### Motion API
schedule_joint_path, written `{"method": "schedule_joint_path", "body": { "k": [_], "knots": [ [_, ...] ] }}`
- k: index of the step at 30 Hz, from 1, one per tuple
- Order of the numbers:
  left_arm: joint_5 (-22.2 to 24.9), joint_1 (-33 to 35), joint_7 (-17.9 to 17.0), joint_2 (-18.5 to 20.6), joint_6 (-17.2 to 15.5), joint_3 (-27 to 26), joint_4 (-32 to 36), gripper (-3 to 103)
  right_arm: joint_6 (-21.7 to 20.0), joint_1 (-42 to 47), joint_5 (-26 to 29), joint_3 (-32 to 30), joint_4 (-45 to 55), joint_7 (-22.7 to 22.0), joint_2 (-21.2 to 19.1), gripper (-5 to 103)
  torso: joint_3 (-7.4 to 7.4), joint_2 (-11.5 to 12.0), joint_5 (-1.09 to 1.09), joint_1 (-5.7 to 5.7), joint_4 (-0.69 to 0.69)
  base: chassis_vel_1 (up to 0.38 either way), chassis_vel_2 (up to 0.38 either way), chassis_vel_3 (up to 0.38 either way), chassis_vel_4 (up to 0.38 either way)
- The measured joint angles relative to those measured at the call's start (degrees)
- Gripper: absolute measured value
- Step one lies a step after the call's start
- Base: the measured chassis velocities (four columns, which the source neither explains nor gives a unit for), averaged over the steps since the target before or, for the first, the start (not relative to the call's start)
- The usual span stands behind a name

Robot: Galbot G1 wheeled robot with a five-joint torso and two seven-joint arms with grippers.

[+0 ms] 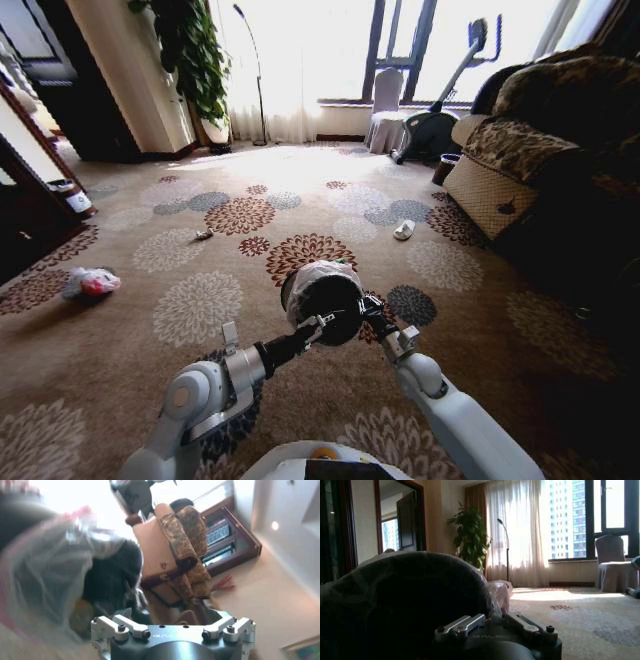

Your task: Pick up the trash from the ground and place it into the trash bin.

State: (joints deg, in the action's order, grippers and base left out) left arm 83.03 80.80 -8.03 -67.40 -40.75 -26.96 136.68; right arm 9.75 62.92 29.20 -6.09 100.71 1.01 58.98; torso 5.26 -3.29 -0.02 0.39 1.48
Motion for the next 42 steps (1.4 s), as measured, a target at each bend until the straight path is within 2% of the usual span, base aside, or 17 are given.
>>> {"method": "schedule_joint_path", "body": {
  "k": [2, 3, 4, 6, 7, 9, 10, 13, 14, 15, 16, 18, 19, 21, 24, 28, 42],
  "knots": [
    [-13.77, -0.27, 8.50, 2.15, 5.10, -0.65, -0.20, 100, -1.77, 0.10, -0.45, -0.83, 0.01, 0.03, -0.06, 0, 0.00, 0.00, 0.02, 0.01, 0.00, 0.000, 0.000, 0.000, 0.000],
    [-13.77, -0.27, 8.50, 2.15, 5.10, -0.65, -0.20, 100, -1.77, 0.10, -0.45, -0.83, 0.01, 0.03, -0.06, 0, 0.00, 0.00, 0.02, 0.01, 0.00, 0.000, 0.000, 0.000, 0.000],
    [-20.62, -0.16, 12.31, 3.17, 9.92, -1.06, -0.76, 100, -2.68, 0.29, -0.74, -1.47, 0.00, 0.03, -0.06, 0, 0.00, 0.00, 0.02, 0.01, -0.01, 0.000, 0.000, 0.000, 0.000],
    [-33.63, 0.71, 21.39, 4.65, 23.76, -2.96, -2.63, 100, -3.53, 0.61, -1.03, -3.01, -0.89, 0.01, 0.13, 0, 0.00, 0.00, 0.01, 0.01, 0.00, 0.000, 0.000, 0.000, 0.000],
    [-33.63, 0.71, 21.39, 4.65, 23.76, -2.96, -2.63, 100, -3.53, 0.61, -1.03, -3.01, -0.89, 0.01, 0.13, 0, 0.00, 0.00, 0.01, 0.01, 0.00, 0.000, 0.000, 0.000, 0.000],
    [-41.01, 1.93, 26.05, 4.84, 30.62, -6.26, -2.77, 100, -4.24, 1.10, -0.56, -4.12, -1.16, 0.00, -0.15, 0, 0.00, 0.00, 0.01, 0.01, 0.00, 0.000, 0.000, 0.000, 0.000],
    [-43.30, 2.38, 26.37, 4.70, 33.75, -7.57, -3.02, 100, -4.38, 1.36, -0.37, -4.40, -1.10, 0.00, -0.47, 0, 0.00, 0.00, 0.03, 0.01, 0.00, 0.000, 0.000, 0.000, 0.000],
    [-46.42, 2.73, 25.72, 4.42, 38.77, -9.37, -4.30, 100, -4.65, 1.72, -0.27, -4.63, -0.64, 0.00, -0.92, 0, 0.00, 0.00, 0.03, 0.01, 0.00, 0.000, 0.000, 0.000, 0.000],
    [-50.41, 2.74, 24.01, 3.93, 45.19, -11.86, -8.02, 100, -5.01, 2.17, -0.23, -4.78, 0.25, 0.00, -1.20, 0, 0.00, 0.00, 0.01, 0.01, -0.02, 0.000, 0.000, 0.000, 0.000],
    [-52.56, 2.75, 22.86, 3.59, 48.02, -13.54, -10.87, 100, -5.08, 2.41, -0.22, -4.79, 0.74, 0.01, -1.22, 0, 0.00, 0.00, 0.01, 0.01, -0.01, 0.000, 0.000, 0.000, 0.000],
    [-52.56, 2.75, 22.86, 3.59, 48.02, -13.54, -10.87, 100, -5.08, 2.41, -0.22, -4.79, 0.74, 0.01, -1.22, 0, 0.00, 0.00, 0.01, 0.01, -0.01, 0.000, 0.000, 0.000, 0.000],
    [-57.74, 2.89, 19.43, 2.73, 53.16, -17.25, -18.65, 100, -5.10, 2.90, -0.26, -4.77, 1.55, 0.02, -1.00, 0, 0.00, 0.00, 0.01, 0.01, 0.00, 0.000, 0.000, 0.000, 0.000],
    [-57.74, 2.89, 19.43, 2.73, 53.16, -17.25, -18.65, 100, -5.10, 2.90, -0.26, -4.77, 1.55, 0.02, -1.00, 0, 0.00, 0.00, 0.01, 0.01, 0.00, 0.000, 0.000, 0.000, 0.000],
    [-63.41, 2.99, 13.36, 1.67, 56.67, -19.87, -28.76, 100, -5.07, 3.18, -0.54, -4.51, 1.89, 0.04, -0.40, 0, 0.00, 0.00, 0.00, 0.01, 0.00, 0.000, 0.000, 0.000, 0.000],
    [-64.24, 3.36, 10.89, 1.26, 56.64, -20.81, -32.88, 100, -5.00, 3.21, -0.68, -4.44, 1.92, 0.03, -0.16, 0, 0.00, 0.00, -0.02, 0.01, 0.00, 0.000, 0.000, 0.000, 0.000],
    [-64.77, 1.78, 5.45, -0.04, 56.89, -23.70, -46.27, 100, -4.54, 3.26, -1.16, -4.42, 1.77, 0.02, 0.75, 0, 0.00, 0.00, -0.01, 0.00, 0.01, 0.078, 0.083, -0.087, -0.080],
    [-60.33, -1.99, 3.37, 0.61, 58.43, -24.13, -58.92, 100, -4.04, 3.17, -0.93, -4.86, 1.58, 0.04, 1.38, 0, 0.00, 0.00, 0.02, -0.01, 0.02, 0.228, 0.224, -0.232, -0.224]
  ]
}}
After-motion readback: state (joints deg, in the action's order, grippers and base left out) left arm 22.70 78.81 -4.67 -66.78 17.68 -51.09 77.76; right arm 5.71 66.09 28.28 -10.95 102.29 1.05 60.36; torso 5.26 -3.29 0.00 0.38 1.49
